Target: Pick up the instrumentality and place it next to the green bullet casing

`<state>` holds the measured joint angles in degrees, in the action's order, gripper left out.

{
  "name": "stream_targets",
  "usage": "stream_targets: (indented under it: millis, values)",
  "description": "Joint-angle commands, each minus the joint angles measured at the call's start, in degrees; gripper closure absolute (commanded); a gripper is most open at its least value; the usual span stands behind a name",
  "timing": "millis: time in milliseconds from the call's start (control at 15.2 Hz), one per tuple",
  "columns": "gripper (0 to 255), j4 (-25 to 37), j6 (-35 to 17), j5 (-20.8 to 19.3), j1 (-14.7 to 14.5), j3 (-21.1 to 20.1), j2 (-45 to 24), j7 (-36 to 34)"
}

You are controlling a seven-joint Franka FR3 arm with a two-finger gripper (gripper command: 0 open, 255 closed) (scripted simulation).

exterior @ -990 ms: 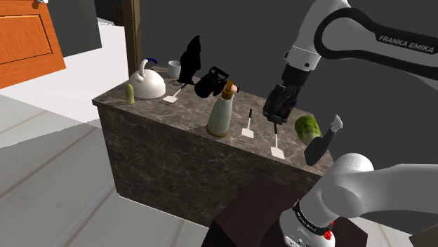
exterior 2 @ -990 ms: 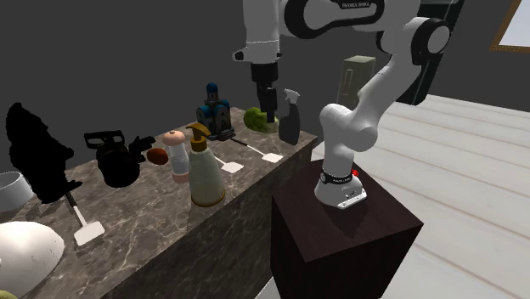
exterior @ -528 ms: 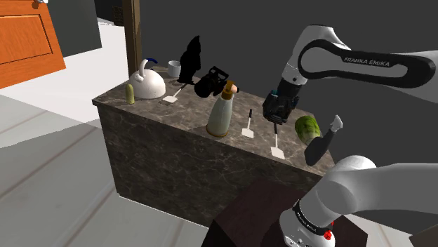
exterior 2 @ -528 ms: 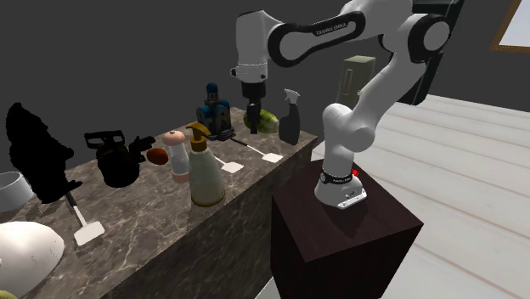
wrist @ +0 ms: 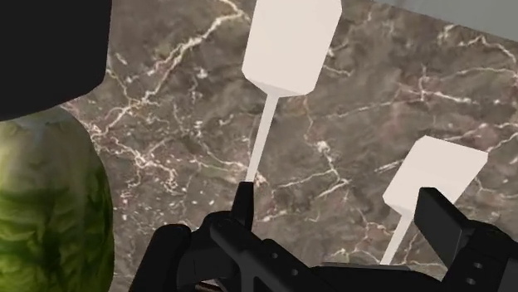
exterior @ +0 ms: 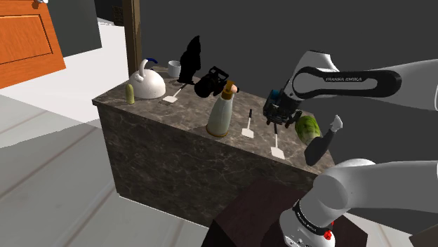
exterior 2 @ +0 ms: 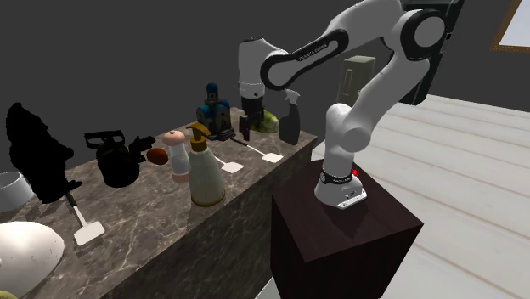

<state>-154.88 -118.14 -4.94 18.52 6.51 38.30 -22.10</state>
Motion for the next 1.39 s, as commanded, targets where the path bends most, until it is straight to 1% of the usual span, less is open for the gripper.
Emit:
stream_targets:
  millis: [0,264,792,1320]
  values:
    - [0,-1.5,-4.0,-1.0,2.6,0.6,-1.7,-3.0]
    - [0,-4.5,-11.6,-3.1,7.6,1.8,-5.2,-8.6]
    - [0,-7.3,-19.6,-3.6,7.8,2.4,-10.4,-8.7]
    - [0,-7.3,-19.6,-3.6,7.8,2.4,-10.4,-8.7]
